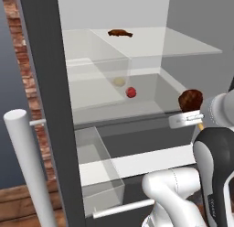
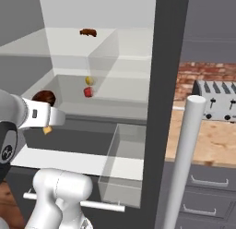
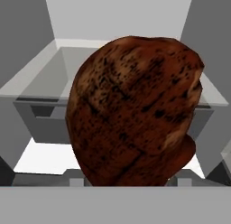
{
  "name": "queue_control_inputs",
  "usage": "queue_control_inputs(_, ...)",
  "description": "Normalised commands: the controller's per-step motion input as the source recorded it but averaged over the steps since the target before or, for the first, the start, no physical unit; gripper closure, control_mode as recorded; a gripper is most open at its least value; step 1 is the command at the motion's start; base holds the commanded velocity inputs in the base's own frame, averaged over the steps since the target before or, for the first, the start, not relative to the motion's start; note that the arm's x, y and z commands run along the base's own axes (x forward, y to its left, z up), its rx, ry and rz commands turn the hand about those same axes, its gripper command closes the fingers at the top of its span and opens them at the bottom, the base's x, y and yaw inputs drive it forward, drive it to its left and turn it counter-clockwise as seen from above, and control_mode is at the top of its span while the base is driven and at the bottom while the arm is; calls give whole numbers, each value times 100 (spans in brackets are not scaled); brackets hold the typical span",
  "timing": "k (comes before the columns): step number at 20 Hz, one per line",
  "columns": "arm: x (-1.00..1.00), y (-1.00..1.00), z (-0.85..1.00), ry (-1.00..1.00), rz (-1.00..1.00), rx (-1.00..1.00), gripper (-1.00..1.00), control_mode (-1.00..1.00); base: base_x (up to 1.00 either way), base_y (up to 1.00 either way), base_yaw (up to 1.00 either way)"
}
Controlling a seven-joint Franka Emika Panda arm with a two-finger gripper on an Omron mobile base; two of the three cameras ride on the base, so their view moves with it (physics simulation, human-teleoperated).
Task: Transport the steak and bell pepper to the fridge. Place the steak on the rack containing meat and place the bell pepper on the rack containing the vegetable, ensuring meats and vegetables are on different racks.
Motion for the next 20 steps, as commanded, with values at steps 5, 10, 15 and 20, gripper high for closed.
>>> queue_control_inputs(5, -3, 0, 2, -3, 3, 0, 100, -100, 5, 0, 15)
queue_control_inputs(10, -8, 0, 35, -20, 4, 0, 100, -100, 0, 0, 0)
queue_control_inputs(15, 0, 15, 60, -25, 0, -3, 100, -100, 0, 0, 0)
queue_control_inputs(20, 23, 6, 63, -1, 0, 1, 100, -100, 0, 0, 0)
